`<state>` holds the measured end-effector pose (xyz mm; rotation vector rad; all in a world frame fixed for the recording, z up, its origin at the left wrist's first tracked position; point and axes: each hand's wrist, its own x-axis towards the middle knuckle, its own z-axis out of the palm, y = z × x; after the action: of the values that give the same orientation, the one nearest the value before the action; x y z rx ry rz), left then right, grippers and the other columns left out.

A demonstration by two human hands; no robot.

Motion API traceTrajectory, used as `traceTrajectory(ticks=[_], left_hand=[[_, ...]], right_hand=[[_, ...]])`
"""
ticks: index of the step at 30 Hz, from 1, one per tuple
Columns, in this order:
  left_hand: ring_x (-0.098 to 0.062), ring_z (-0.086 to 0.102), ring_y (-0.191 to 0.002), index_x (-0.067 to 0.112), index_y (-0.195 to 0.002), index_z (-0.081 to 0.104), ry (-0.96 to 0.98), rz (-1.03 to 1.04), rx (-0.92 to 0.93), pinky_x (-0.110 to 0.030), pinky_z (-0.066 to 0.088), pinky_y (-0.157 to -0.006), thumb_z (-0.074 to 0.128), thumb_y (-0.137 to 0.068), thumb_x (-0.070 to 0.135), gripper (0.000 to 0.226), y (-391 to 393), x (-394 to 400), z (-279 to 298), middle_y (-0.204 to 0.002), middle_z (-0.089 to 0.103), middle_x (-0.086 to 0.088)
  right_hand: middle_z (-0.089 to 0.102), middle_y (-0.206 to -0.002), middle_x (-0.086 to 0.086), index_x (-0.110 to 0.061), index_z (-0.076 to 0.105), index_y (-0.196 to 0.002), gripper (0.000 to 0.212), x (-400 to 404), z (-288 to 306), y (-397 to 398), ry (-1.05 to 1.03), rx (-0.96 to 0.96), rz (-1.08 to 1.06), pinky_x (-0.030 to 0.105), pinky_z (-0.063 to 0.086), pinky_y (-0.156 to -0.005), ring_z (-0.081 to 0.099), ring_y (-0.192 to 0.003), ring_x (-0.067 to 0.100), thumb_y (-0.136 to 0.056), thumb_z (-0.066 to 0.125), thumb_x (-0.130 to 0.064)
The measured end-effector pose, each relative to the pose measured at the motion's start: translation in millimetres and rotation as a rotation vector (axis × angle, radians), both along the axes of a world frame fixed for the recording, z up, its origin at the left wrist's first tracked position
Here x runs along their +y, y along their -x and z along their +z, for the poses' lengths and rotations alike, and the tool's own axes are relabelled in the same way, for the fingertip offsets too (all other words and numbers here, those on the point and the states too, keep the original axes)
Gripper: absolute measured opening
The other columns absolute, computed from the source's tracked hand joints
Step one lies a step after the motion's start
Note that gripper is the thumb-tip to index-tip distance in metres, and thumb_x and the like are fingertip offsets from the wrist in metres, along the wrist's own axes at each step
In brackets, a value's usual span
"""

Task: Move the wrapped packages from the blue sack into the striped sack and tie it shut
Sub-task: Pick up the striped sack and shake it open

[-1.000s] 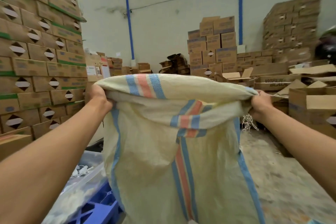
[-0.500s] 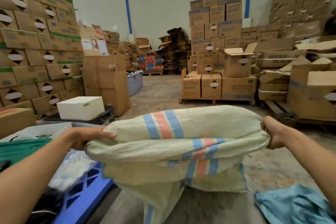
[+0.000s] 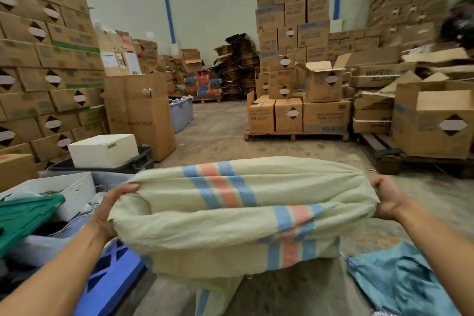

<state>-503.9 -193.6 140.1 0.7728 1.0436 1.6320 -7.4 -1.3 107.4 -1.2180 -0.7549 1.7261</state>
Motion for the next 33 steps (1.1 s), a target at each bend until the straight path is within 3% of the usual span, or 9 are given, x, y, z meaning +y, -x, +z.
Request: traceTrajectory(ticks=[3, 5, 8, 10, 13, 17, 24, 29, 33], left_hand=[[-0.031, 0.072, -0.07, 0.005, -0.094, 0.077, 0.04, -0.062, -0.037, -0.042, 0.061, -0.058, 0.052, -0.088, 0.029, 0.035, 8.7, -4.9, -6.4, -0.085, 0.072, -0.018], [-0.03, 0.069, -0.102, 0.004, -0.117, 0.07, -0.126, -0.078, -0.138, -0.045, 0.057, -0.085, 0.053, -0.094, 0.035, 0.042, 9.0, -0.5, -8.5, -0.119, 0.066, -0.02], [-0.026, 0.057, -0.124, 0.015, -0.13, 0.064, -0.31, -0.029, -0.318, -0.047, 0.04, -0.109, 0.031, -0.104, 0.051, 0.055, 15.5, 12.9, -5.9, -0.142, 0.053, -0.014], [-0.033, 0.058, -0.121, 0.014, -0.139, 0.055, -0.283, -0.103, -0.258, -0.055, 0.046, -0.101, 0.063, -0.088, 0.055, 0.066, 16.1, 10.4, 3.0, -0.138, 0.056, -0.016], [-0.03, 0.071, -0.097, 0.012, -0.125, 0.061, 0.05, -0.063, 0.16, -0.05, 0.057, -0.083, 0.1, -0.032, 0.038, 0.104, 30.3, 2.4, 10.6, -0.113, 0.072, -0.015], [-0.033, 0.064, -0.111, 0.013, -0.128, 0.057, 0.365, -0.113, 0.681, -0.05, 0.05, -0.098, 0.081, -0.075, 0.011, 0.058, 34.9, 4.1, 14.9, -0.119, 0.069, -0.014], [-0.035, 0.055, -0.099, 0.01, -0.107, 0.057, 0.376, 0.656, 1.313, -0.043, 0.045, -0.086, 0.069, -0.077, 0.007, 0.032, 23.7, 28.4, -6.4, -0.105, 0.061, -0.017], [-0.035, 0.063, -0.096, 0.007, -0.106, 0.067, 0.541, 0.753, 0.784, -0.043, 0.054, -0.082, 0.069, -0.084, 0.009, 0.022, 8.9, 32.3, 7.6, -0.11, 0.066, -0.02], [-0.032, 0.057, -0.099, 0.002, -0.109, 0.053, 0.61, 0.452, 0.064, -0.051, 0.047, -0.098, 0.044, -0.098, 0.003, 0.015, 8.3, 23.8, 17.1, -0.103, 0.059, -0.017]], right_hand=[[0.065, -0.076, 0.019, 0.004, 0.062, -0.066, 0.039, -2.0, 11.1, 9.1, 0.014, 0.113, -0.129, 0.049, 0.039, -0.102, 0.065, -0.074, 0.04, -0.06, 0.024, 0.002], [0.06, -0.091, 0.02, -0.001, 0.057, -0.086, 0.034, -3.7, 16.3, 19.4, 0.036, 0.055, -0.17, 0.048, 0.038, -0.108, 0.061, -0.081, 0.042, -0.07, 0.027, 0.002], [0.057, -0.094, 0.021, 0.0, 0.054, -0.096, 0.027, -2.6, 16.7, 28.7, 0.027, -0.014, -0.147, 0.046, 0.044, -0.086, 0.053, -0.084, 0.039, -0.096, 0.031, -0.015], [0.06, -0.087, 0.018, -0.004, 0.055, -0.091, 0.026, -3.6, 15.5, 30.2, -0.002, -0.073, -0.075, 0.041, 0.047, -0.068, 0.057, -0.079, 0.037, -0.095, 0.034, -0.019], [0.056, -0.062, 0.012, -0.007, 0.052, -0.075, 0.013, -7.4, 15.2, 21.4, -0.152, -0.282, 0.119, 0.03, 0.048, -0.051, 0.059, -0.053, 0.025, -0.07, 0.056, -0.018], [0.051, -0.12, 0.012, -0.025, 0.046, -0.129, 0.055, 0.6, 6.5, 17.1, -0.508, -0.613, 0.141, 0.035, 0.051, -0.067, 0.059, -0.099, 0.029, -0.082, 0.074, -0.029], [0.012, -0.142, -0.019, -0.054, 0.044, -0.133, 0.102, -12.5, 2.6, 38.9, -1.072, -1.356, 0.766, 0.04, 0.039, -0.108, 0.029, -0.123, 0.013, -0.04, 0.079, -0.078], [0.061, -0.114, -0.016, -0.042, 0.06, -0.12, 0.037, -19.4, -18.3, 58.6, -1.378, -1.908, 0.476, 0.03, 0.049, -0.075, 0.05, -0.103, 0.012, -0.085, 0.059, -0.053], [0.059, -0.114, -0.003, -0.038, 0.066, -0.111, 0.025, -12.8, -25.5, 60.6, -1.021, -1.87, 0.089, 0.037, 0.038, -0.085, 0.046, -0.109, 0.024, -0.091, 0.052, -0.03]])
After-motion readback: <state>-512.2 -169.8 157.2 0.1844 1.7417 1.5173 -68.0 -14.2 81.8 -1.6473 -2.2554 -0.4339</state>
